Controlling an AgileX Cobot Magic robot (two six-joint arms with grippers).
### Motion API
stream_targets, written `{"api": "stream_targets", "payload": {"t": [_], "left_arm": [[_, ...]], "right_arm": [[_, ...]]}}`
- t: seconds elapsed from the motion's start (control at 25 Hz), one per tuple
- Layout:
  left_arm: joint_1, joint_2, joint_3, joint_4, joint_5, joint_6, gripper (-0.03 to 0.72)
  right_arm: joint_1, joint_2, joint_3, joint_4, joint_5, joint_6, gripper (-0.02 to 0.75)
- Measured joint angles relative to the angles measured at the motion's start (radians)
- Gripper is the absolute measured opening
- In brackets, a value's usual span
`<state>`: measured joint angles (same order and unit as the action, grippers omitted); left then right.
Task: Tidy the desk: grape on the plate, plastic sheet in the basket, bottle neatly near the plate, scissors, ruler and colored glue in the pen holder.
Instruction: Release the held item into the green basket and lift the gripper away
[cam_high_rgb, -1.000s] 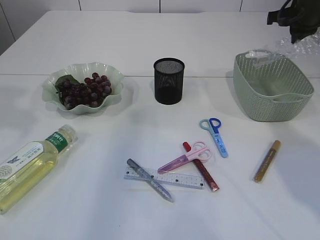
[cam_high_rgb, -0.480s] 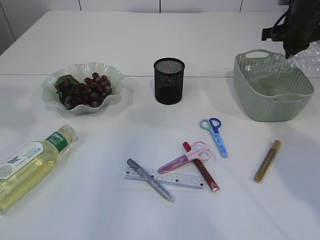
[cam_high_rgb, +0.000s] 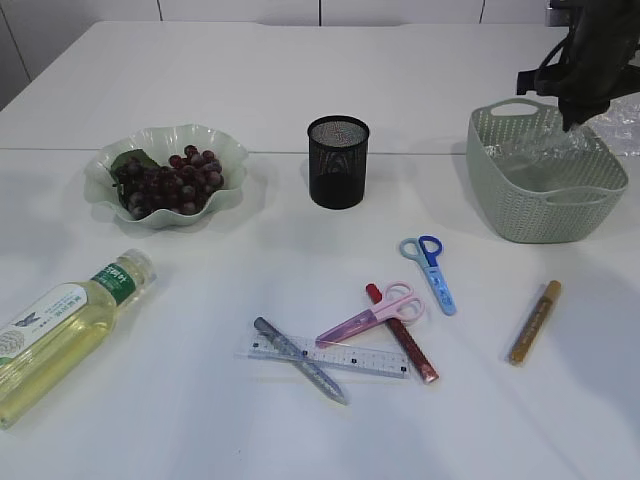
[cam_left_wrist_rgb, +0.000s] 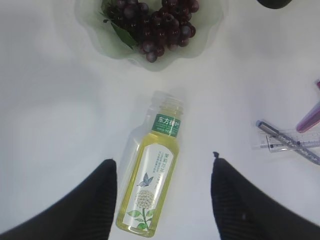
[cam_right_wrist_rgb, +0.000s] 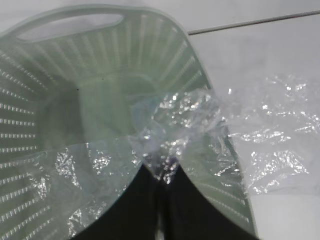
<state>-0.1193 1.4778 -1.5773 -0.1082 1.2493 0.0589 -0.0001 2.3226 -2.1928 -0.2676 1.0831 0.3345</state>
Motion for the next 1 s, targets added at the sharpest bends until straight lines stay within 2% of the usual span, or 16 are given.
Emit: {"api": "stream_targets", "payload": {"t": [0.2,0.44,0.56,0.76,1.0], "left_arm": [[0.0,0.0,0.0,0.0,0.0,0.0,0.434],[0.0,0.0,0.0,0.0,0.0,0.0,0.434],[0.0,0.0,0.0,0.0,0.0,0.0,0.434],[0.0,0.0,0.0,0.0,0.0,0.0,0.434],[0.0,0.0,0.0,0.0,0.0,0.0,0.434]], "right_arm": [[0.0,0.0,0.0,0.018,0.0,-0.002,0.1],[0.0,0.0,0.0,0.06,0.0,-0.002,0.346],[0.0,0.0,0.0,0.078,-0.002,-0.002,0.425],[0.0,0.002,-0.011,0.101,0.002,-0.002,0.452],[0.0,0.002,-0.135,0.189,0.043,-0.047,0.453]]}}
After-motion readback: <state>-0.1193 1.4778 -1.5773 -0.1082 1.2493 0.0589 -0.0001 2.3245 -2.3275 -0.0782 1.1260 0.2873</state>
